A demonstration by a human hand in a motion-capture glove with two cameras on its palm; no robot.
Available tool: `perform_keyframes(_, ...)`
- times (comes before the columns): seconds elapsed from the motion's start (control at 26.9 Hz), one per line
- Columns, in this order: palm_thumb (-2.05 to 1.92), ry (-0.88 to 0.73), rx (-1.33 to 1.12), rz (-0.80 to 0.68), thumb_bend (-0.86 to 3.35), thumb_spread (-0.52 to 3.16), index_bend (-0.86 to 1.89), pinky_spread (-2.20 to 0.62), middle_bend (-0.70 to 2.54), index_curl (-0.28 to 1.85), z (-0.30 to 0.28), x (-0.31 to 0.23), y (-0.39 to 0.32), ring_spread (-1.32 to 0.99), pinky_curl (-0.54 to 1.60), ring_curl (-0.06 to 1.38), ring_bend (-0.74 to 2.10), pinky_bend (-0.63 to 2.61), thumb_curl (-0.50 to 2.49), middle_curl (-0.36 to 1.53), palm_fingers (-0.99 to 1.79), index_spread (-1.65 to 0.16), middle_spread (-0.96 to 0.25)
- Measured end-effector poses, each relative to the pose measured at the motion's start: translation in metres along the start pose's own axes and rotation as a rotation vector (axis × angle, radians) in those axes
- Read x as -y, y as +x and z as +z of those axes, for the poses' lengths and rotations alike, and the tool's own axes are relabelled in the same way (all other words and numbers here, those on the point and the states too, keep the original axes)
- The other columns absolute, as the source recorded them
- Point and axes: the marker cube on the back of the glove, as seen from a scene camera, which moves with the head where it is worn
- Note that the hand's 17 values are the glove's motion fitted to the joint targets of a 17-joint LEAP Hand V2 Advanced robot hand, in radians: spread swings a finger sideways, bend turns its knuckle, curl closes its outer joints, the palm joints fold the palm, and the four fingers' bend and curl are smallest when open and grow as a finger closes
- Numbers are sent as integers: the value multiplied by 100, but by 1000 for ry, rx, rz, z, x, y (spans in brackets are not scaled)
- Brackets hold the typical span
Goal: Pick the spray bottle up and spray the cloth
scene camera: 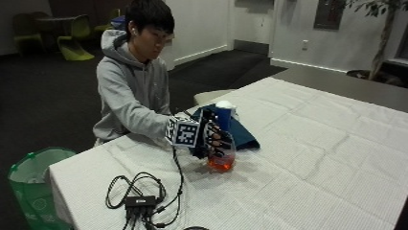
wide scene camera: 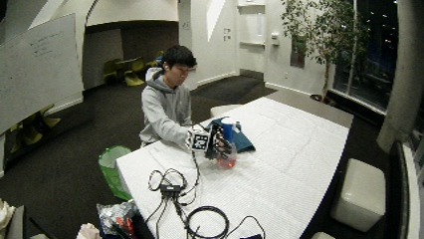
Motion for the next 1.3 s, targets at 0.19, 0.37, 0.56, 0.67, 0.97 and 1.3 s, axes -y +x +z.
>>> perform_keyframes(0.19,73,-15,-6,27,-2,100,17,25,40,18,5,11,-3,-4,31,34,62,47,42,40,57,-26,-9)
perform_keyframes(0.37,77,-37,-24,43,-2,97,19,21,42,23,9,24,-8,-8,28,35,61,36,42,41,75,-27,-11)
perform_keyframes(0.56,84,-94,-18,72,0,92,28,13,45,29,18,37,-18,-10,26,33,53,26,44,42,102,-23,-8)
perform_keyframes(0.67,96,-130,-33,90,3,78,28,6,40,32,25,47,-23,-12,29,35,52,29,50,42,110,-23,-10)
perform_keyframes(0.97,105,-251,-181,42,0,43,32,-10,47,40,45,61,-35,-16,32,38,50,28,59,46,130,-23,-13)
perform_keyframes(1.3,104,-464,-460,-158,-4,17,41,-22,52,46,60,63,-70,-18,35,41,52,30,63,49,140,-22,-13)
